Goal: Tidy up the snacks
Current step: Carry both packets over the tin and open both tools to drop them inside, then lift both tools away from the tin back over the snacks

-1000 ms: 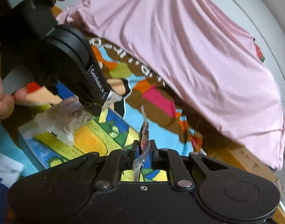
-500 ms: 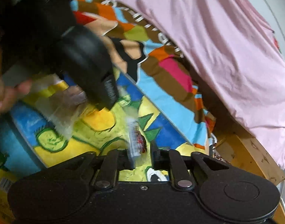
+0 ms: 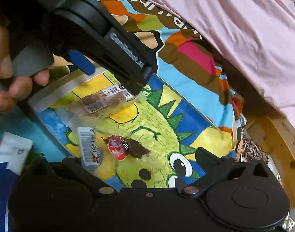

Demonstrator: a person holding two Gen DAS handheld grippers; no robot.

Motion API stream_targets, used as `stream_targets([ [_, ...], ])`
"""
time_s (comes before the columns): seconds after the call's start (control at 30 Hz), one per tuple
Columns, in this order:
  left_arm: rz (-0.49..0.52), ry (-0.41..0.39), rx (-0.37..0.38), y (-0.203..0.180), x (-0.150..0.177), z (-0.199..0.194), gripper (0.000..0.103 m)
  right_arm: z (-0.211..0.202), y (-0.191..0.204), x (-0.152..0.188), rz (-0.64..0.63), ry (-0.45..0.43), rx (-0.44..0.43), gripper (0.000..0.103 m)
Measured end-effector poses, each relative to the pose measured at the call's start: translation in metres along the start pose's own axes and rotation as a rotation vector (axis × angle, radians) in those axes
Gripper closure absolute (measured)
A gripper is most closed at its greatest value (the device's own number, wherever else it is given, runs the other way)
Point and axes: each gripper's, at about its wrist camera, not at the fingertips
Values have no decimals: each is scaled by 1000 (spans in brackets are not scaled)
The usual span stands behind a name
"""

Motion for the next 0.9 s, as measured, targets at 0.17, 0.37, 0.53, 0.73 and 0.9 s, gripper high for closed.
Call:
stream_targets([
  [0.17,25,-16,-39,-12,-4,-24,11,-2,-26,0,148,101,-111,1],
  [0.37,21,-30,-71,-23,-5,-53,9,-4,-55,9,424,123,-193,1],
  [0.53,38,-44,-90,-30,-3,-71,6,-17,-72,4,486,97,-208,1],
  [0.73,26,-46,-127,-32,0,-92,5,-41,-80,3,524,59,-241,1],
  [0.9,37,-64,-150,-42,3,-115,4,-57,-83,5,546,22,-241,1],
])
Point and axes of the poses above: each gripper's, at about its wrist camera, not at the fingertips, and z roughly the way its jaws point, y to its left, x to its underside, and after that the axes turned 10 degrees about x, right-handed
